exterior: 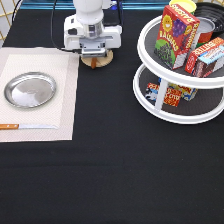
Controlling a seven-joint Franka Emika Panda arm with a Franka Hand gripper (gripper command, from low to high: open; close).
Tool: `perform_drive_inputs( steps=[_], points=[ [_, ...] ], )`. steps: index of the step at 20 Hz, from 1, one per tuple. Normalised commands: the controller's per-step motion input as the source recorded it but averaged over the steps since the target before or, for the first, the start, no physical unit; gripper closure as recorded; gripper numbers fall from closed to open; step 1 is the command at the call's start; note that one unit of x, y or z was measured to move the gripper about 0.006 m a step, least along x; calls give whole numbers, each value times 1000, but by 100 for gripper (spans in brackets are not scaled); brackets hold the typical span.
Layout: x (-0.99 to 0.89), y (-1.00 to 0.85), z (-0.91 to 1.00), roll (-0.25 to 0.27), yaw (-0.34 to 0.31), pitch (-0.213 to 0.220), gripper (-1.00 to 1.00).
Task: Arrange plate and fork
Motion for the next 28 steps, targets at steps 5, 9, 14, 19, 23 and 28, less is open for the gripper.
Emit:
perform_drive_inputs(
  steps=[5,9,14,19,23,28],
  points=[
    [3,99,0,-151,0,-55,100],
    [0,61,6,-161,0,-76,100],
    [0,-41,439,-51,0,-11,100],
    [74,-449,702,31,-20,0,100],
    [79,-673,429,114,-41,-10,100],
    [19,-507,222,42,-134,-44,100]
  ],
)
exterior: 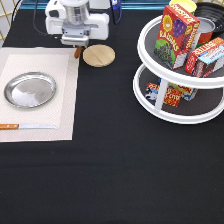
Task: Arrange plate and fork
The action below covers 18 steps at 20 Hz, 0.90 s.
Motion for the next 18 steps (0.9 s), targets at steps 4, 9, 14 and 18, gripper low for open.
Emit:
perform_drive_inputs(
  steps=[4,9,14,18],
  points=[
    [0,-383,24,3,-199,-84,100],
    [-47,-203,-11,0,-286,-69,100],
    [-79,-88,-113,0,-332,-84,100],
    [-44,-88,-161,0,-331,-109,100]
  ],
)
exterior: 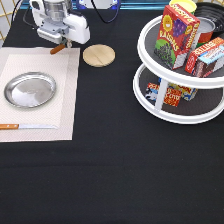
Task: Arrange plate and fork
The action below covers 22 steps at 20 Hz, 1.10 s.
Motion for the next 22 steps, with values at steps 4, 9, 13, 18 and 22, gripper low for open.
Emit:
perform_drive_inputs(
  steps=[4,9,13,18,22],
  points=[
    [-11,-216,-89,0,-282,-95,100],
    [0,-547,-18,1,-149,-67,100],
    [-21,-771,0,21,-62,-8,100],
    [-138,-652,-6,53,-110,3,100],
    [-214,-518,-51,63,-166,22,100]
  ],
)
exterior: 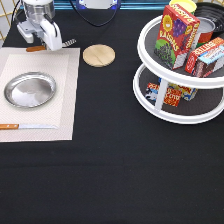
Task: Arrange plate and fork
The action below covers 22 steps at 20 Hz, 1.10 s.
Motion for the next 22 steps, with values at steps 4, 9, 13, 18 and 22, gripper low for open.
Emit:
perform_drive_inputs(
  steps=[4,9,13,18,22],
  points=[
    [-182,-486,-59,78,-172,29,100],
    [-57,-393,-134,82,-184,7,100],
    [101,-347,-81,62,-165,0,100],
    [426,-311,19,67,-133,1,100],
    [629,-220,88,47,-136,4,100]
  ],
)
